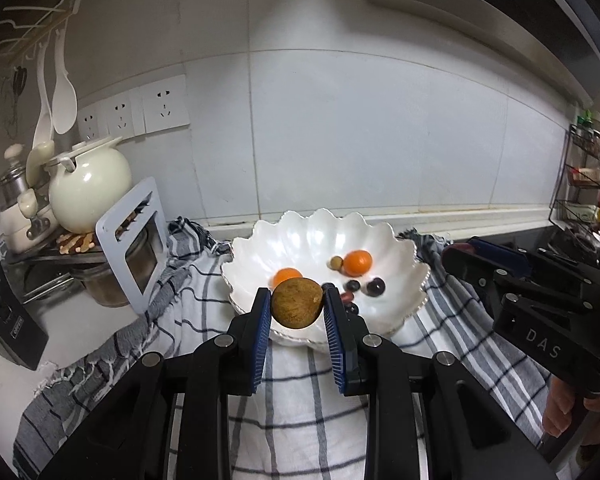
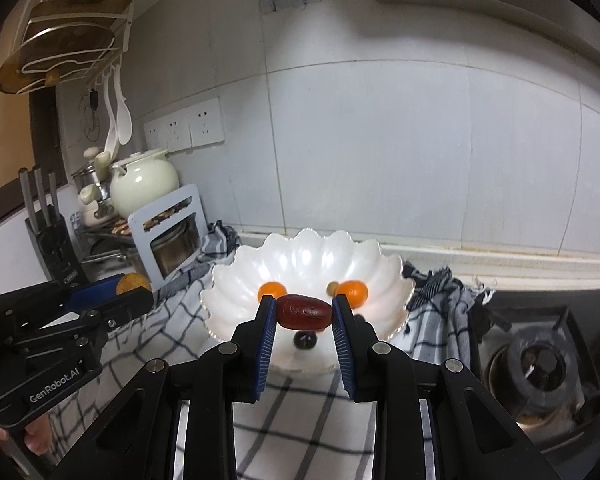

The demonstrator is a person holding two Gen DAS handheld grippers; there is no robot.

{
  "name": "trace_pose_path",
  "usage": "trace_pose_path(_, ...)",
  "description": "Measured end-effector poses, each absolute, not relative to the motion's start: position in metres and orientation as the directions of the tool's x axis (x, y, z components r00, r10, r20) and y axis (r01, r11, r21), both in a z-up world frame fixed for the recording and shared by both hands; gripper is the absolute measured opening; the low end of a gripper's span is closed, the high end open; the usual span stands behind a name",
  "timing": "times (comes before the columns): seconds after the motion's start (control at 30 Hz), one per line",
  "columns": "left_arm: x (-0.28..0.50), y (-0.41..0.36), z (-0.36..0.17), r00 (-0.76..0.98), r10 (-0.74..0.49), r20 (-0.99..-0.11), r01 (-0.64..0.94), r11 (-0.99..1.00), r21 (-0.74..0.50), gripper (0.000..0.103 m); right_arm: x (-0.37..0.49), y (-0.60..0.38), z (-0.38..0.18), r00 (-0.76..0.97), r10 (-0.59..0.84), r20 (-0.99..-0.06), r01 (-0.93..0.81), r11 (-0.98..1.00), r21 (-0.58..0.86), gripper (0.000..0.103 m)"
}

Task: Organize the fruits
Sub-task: 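Carry the red date and brown fruit over the white bowl with both grippers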

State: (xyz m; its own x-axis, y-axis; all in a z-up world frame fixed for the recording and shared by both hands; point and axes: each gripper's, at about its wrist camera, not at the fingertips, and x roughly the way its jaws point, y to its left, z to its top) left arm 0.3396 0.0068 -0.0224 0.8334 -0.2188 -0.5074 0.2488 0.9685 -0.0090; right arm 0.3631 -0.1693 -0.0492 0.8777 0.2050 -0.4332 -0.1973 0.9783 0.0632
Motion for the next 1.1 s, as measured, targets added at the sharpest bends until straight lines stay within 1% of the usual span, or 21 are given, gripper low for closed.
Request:
trace_pose_path(0.2, 0.359, 0.005, -0.019, 0.829, -0.213, -0.516, 0.230, 0.973, -0.033, 0.027, 0.380, -0.170, -0.042, 0.887, 0.189, -0.422, -0.188, 0.981, 0.045, 0.030)
trace_pose_path(0.43, 0.389, -0.001, -0.024, 0.805, -0.199, -0.559, 0.215, 0.976, -0.039, 0.027, 0.406, -0.172, -0.041, 0.883, 0.178, -0.434, -0.177, 0.983, 0.043, 0.030)
trace_pose_path(0.8, 0.437, -0.020, -0.047, 0.736, -0.194, -0.649, 0.224, 0.974, -0.037, 0.027, 0.462, -0.178, -0.066, 0.831, 0.147, -0.537, -0.153, 0.988, 0.035, 0.030)
trace_pose_path(1.1, 0.469, -0.028, -0.063, 0.674, -0.204, -0.710, 0.221, 0.973, -0.071, 0.027, 0.497, -0.179, -0.088, 0.779, 0.131, -0.613, -0.147, 0.989, 0.024, 0.030)
